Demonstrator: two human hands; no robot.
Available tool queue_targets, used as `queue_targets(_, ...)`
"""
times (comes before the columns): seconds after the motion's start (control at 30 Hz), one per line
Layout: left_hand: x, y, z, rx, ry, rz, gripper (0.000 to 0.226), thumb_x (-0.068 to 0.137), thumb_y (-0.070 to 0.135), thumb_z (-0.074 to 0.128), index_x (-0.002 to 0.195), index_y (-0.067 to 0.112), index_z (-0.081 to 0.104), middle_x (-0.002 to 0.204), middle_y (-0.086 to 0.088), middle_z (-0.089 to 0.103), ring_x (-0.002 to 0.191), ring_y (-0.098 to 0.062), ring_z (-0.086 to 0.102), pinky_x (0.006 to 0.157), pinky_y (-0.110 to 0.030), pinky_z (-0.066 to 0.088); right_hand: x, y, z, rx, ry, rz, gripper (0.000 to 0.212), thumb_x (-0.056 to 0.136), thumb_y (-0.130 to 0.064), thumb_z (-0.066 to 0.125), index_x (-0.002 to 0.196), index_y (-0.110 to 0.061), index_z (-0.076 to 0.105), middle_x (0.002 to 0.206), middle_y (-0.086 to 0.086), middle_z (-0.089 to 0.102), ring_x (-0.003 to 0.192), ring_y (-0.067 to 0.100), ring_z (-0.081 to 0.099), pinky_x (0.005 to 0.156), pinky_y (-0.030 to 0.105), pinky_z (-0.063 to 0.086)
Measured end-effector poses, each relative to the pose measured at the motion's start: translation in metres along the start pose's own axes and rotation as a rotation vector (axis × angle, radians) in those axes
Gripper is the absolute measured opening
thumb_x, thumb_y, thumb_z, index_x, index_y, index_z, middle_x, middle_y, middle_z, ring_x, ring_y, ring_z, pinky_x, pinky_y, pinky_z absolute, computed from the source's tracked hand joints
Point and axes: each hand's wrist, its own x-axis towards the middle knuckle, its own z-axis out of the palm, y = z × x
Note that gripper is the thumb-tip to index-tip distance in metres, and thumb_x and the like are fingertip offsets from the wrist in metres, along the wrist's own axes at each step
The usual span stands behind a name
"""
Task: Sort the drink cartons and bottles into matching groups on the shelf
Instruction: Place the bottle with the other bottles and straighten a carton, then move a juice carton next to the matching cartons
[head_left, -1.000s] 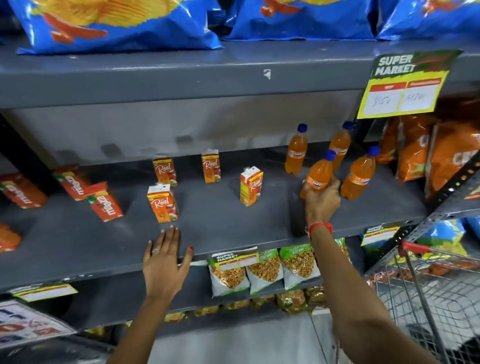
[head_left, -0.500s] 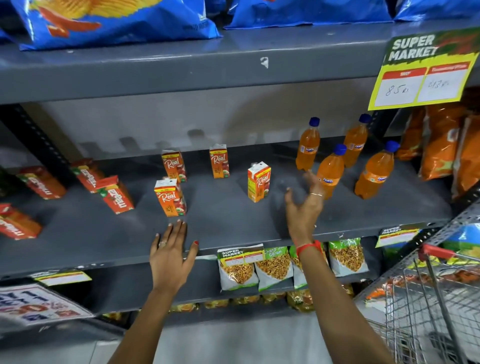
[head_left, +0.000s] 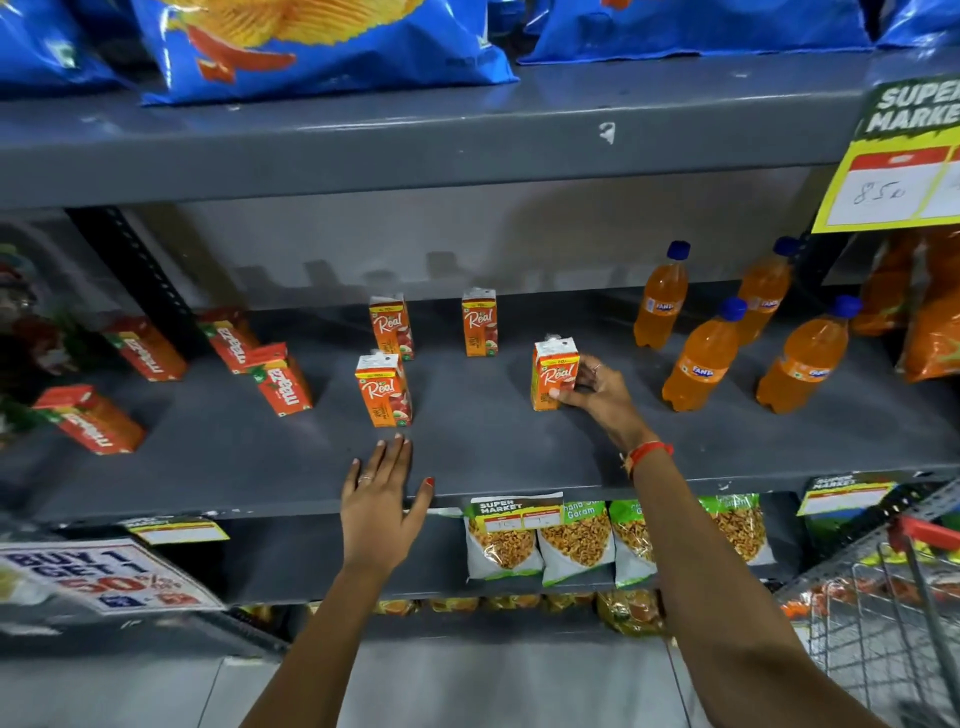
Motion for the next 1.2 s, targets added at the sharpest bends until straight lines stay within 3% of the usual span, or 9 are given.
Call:
queue_targets(0.07,0.000,0.000,0.000,0.001,0.004,0.005,0.066,0.088,0.056,0.021,0.131,0.013,0.047,0.137,-0.005,0.050,0.129,-0.022,0.042,0.106,-0.045,0.029,-0.004,-0.002,0.008,0.011,-0.015,-0.011,0.045,0.074,0.000,0.072,0.115,-0.006,0.055,0.116,0.019,0.063,0.102,0.022,0.059,0.073,0.011,0.054)
queue_targets(0.23,0.000,0.000,0.001,-0.007,0.005,0.005,0.060,0.086,0.049,0.029,0.130,0.013,0.047,0.137,-0.005,0.049,0.129,-0.022,0.042,0.107,-0.045,0.029,-0.007,-0.003,0.047,0.060,-0.081,-0.032,0.041,0.073,-0.002,0.073,0.109,-0.014,0.056,0.106,0.008,0.064,0.099,0.018,0.061,0.077,0.016,0.053)
queue_targets(0.5,0.000,-0.003,-0.002,0.005,-0.042,0.013,0.067,0.090,0.056,0.014,0.132,0.014,0.045,0.138,-0.005,0.049,0.129,-0.021,0.041,0.107,-0.045,0.029,0.002,0.001,0.078,0.028,-0.014,-0.033,0.049,0.077,-0.006,0.070,0.123,-0.003,0.052,0.119,0.017,0.063,0.104,0.021,0.060,0.079,0.015,0.052)
queue_targets(0.63,-0.001,-0.004,0.000,-0.004,-0.053,0.010,0.062,0.089,0.053,0.023,0.132,0.014,0.044,0.139,-0.004,0.048,0.130,-0.021,0.040,0.108,-0.046,0.028,-0.001,0.004,0.082,0.026,0.017,0.003,0.052,0.078,-0.008,0.070,0.126,-0.003,0.051,0.123,0.018,0.062,0.113,0.029,0.059,0.096,0.041,0.050)
queue_targets(0.77,0.000,-0.012,-0.004,0.042,-0.117,0.082,0.071,0.090,0.058,0.007,0.134,0.013,0.041,0.140,-0.005,0.046,0.132,-0.021,0.038,0.109,-0.045,0.025,-0.014,0.003,0.088,0.099,0.093,0.029,0.067,0.074,0.003,0.070,0.133,-0.007,0.040,0.125,0.009,0.053,0.115,0.020,0.051,0.095,0.029,0.048)
queue_targets(0.83,0.000,-0.026,-0.009,0.067,-0.129,0.110,0.074,0.089,0.061,0.006,0.136,0.013,0.038,0.142,-0.004,0.043,0.134,-0.021,0.035,0.109,-0.043,0.019,-0.027,0.007,0.094,0.241,0.192,0.083,0.064,0.072,0.007,0.069,0.126,-0.016,0.044,0.119,0.006,0.052,0.114,0.022,0.049,0.090,0.025,0.052)
queue_targets(0.93,-0.005,-0.062,-0.019,0.033,-0.094,0.043,0.080,0.086,0.065,0.004,0.139,0.012,0.033,0.146,-0.004,0.037,0.137,-0.020,0.028,0.111,-0.039,0.012,-0.054,0.004,0.120,0.222,0.276,0.057,0.055,0.067,0.017,0.067,0.099,-0.025,0.053,0.091,0.006,0.049,0.082,0.016,0.051,0.072,0.018,0.051)
queue_targets(1.1,-0.020,-0.136,-0.039,-0.016,-0.061,-0.053,0.079,0.086,0.065,0.007,0.138,0.012,0.034,0.145,-0.006,0.038,0.137,-0.020,0.027,0.113,-0.039,0.016,-0.071,-0.011,0.199,0.082,0.005,-0.009,0.042,0.069,0.016,0.066,0.080,-0.025,0.060,0.069,-0.001,0.053,0.065,0.011,0.052,0.061,0.007,0.047)
queue_targets(1.2,-0.022,-0.177,-0.051,-0.014,-0.041,-0.129,0.084,0.084,0.068,0.004,0.138,0.011,0.033,0.146,-0.006,0.038,0.137,-0.020,0.027,0.113,-0.039,0.016,-0.063,-0.021,0.249,0.053,-0.168,-0.032,0.039,0.071,0.008,0.071,0.101,-0.015,0.061,0.090,-0.002,0.060,0.083,0.014,0.056,0.073,0.008,0.047)
